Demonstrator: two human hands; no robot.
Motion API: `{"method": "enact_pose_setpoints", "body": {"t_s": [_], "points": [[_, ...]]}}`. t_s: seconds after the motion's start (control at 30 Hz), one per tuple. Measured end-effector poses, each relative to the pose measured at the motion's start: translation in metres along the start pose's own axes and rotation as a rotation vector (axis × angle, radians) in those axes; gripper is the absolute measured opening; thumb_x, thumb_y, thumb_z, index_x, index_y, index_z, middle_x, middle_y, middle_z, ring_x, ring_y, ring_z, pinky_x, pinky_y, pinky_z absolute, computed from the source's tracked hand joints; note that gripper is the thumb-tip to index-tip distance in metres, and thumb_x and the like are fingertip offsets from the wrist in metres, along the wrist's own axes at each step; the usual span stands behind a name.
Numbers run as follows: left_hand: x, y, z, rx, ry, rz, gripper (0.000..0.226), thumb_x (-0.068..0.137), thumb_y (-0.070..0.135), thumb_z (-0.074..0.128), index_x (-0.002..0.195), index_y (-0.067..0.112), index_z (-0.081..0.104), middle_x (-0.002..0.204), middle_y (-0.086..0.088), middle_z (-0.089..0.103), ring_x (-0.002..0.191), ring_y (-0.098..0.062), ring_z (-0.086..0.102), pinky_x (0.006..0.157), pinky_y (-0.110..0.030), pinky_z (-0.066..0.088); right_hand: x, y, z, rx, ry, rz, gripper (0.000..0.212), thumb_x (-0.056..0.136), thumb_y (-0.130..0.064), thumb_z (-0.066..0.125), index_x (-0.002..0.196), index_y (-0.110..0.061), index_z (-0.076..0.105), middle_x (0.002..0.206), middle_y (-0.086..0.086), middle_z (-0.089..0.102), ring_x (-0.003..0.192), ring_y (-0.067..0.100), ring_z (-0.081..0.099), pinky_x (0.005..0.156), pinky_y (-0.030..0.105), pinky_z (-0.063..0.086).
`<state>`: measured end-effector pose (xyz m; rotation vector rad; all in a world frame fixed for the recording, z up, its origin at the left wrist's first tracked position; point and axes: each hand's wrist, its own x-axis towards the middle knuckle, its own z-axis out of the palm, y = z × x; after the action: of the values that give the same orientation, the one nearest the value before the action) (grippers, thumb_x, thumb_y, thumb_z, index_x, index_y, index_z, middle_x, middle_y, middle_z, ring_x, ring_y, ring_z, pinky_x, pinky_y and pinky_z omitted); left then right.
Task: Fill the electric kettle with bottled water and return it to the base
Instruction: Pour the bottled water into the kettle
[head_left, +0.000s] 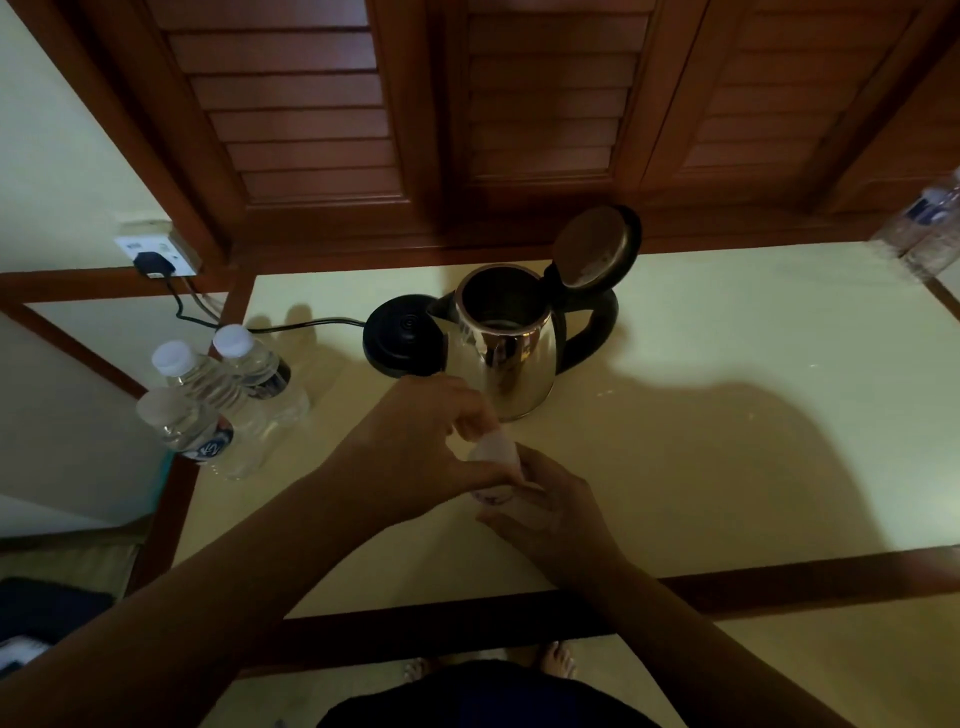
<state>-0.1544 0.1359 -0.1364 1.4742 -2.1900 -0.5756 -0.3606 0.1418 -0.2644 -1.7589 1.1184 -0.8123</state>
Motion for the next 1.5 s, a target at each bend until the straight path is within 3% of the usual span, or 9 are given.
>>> {"method": "enact_pose_setpoints", "body": {"t_s": [0.1, 0.3, 0.57, 0.77, 0.87, 1.0, 1.1, 1.23, 1.5], "points": [[-0.004, 0.000, 0.001, -0.034, -0.021, 0.037, 0.045, 0.076, 0.056, 0.079, 0.103, 0.021, 0.076, 0.094, 0.011, 0.066, 0.086, -0.004, 0.058, 0.073, -0.021, 0.048, 0.001, 0.001, -0.002, 0.006, -0.012, -0.009, 0.060, 0.087, -0.027, 0.088, 0.139, -0.037, 0.061, 0.132, -0.019, 0.070, 0.122, 0.004, 0.067, 0.103, 0.042, 0.058], [0.017, -0.016, -0.021, -0.084, -0.346, 0.148, 0.040, 0.087, 0.036, 0.080, 0.125, 0.028, 0.072, 0.106, 0.012, 0.061, 0.098, -0.004, 0.057, 0.081, -0.016, 0.047, 0.006, 0.005, -0.005, -0.024, -0.043, 0.015, 0.060, 0.086, -0.033, 0.089, 0.140, -0.023, 0.064, 0.131, -0.012, 0.072, 0.121, 0.008, 0.069, 0.100, 0.047, 0.059], [0.004, -0.018, 0.005, -0.195, -0.016, 0.094, 0.043, 0.078, 0.055, 0.079, 0.109, 0.025, 0.076, 0.102, 0.019, 0.069, 0.097, 0.000, 0.063, 0.081, -0.016, 0.050, 0.002, 0.001, -0.001, 0.003, 0.037, 0.044, 0.060, 0.086, -0.022, 0.089, 0.140, -0.027, 0.063, 0.132, -0.016, 0.070, 0.122, -0.002, 0.066, 0.102, 0.024, 0.056], [0.018, -0.029, -0.004, -0.194, -0.284, 0.202, 0.041, 0.091, 0.052, 0.068, 0.126, 0.031, 0.070, 0.114, 0.019, 0.064, 0.109, 0.002, 0.058, 0.089, -0.011, 0.044, -0.002, 0.000, -0.004, -0.025, 0.032, 0.082, 0.059, 0.088, -0.028, 0.088, 0.141, -0.029, 0.061, 0.133, -0.015, 0.071, 0.124, 0.003, 0.067, 0.105, 0.041, 0.057], [0.027, -0.031, -0.010, -0.212, -0.388, 0.210, 0.038, 0.088, 0.051, 0.066, 0.126, 0.046, 0.066, 0.124, 0.025, 0.063, 0.120, 0.007, 0.054, 0.096, -0.003, 0.038, -0.002, -0.006, -0.007, -0.044, 0.035, 0.090, 0.058, 0.088, -0.026, 0.087, 0.140, -0.028, 0.061, 0.131, -0.013, 0.071, 0.124, 0.005, 0.067, 0.106, 0.042, 0.056], [0.027, -0.024, -0.001, -0.303, -0.322, 0.210, 0.034, 0.089, 0.050, 0.066, 0.123, 0.051, 0.062, 0.122, 0.041, 0.059, 0.119, 0.018, 0.051, 0.095, 0.001, 0.037, -0.009, -0.011, -0.012, -0.047, 0.070, 0.130, 0.055, 0.090, -0.027, 0.086, 0.139, -0.028, 0.061, 0.129, -0.014, 0.072, 0.123, 0.004, 0.067, 0.104, 0.034, 0.056], [0.024, -0.019, 0.017, -0.408, -0.265, 0.181, 0.048, 0.095, 0.034, 0.071, 0.141, 0.039, 0.057, 0.136, 0.028, 0.060, 0.127, 0.012, 0.053, 0.102, -0.013, 0.045, -0.019, -0.010, -0.021, -0.032, 0.127, 0.162, 0.058, 0.091, -0.029, 0.085, 0.143, -0.025, 0.059, 0.130, -0.015, 0.071, 0.124, 0.005, 0.067, 0.102, 0.033, 0.058], [0.032, -0.004, 0.046, -0.472, -0.243, 0.121, 0.065, 0.095, 0.041, 0.070, 0.152, 0.048, 0.039, 0.147, 0.026, 0.051, 0.133, 0.007, 0.050, 0.105, -0.031, 0.050, -0.038, -0.002, -0.044, -0.014, 0.269, 0.201, 0.065, 0.088, -0.030, 0.087, 0.145, -0.025, 0.056, 0.132, -0.016, 0.070, 0.123, 0.005, 0.067, 0.099, 0.031, 0.060], [0.116, 0.059, 0.125, -0.492, -0.223, 0.037, 0.056, 0.092, 0.031, 0.075, 0.142, 0.043, 0.053, 0.131, 0.027, 0.061, 0.116, 0.009, 0.057, 0.093, -0.018, 0.046, -0.058, 0.044, -0.159, 0.053, 0.544, 0.225, 0.061, 0.083, -0.028, 0.089, 0.136, -0.021, 0.059, 0.131, -0.015, 0.070, 0.122, 0.007, 0.069, 0.098, 0.039, 0.062]]}}
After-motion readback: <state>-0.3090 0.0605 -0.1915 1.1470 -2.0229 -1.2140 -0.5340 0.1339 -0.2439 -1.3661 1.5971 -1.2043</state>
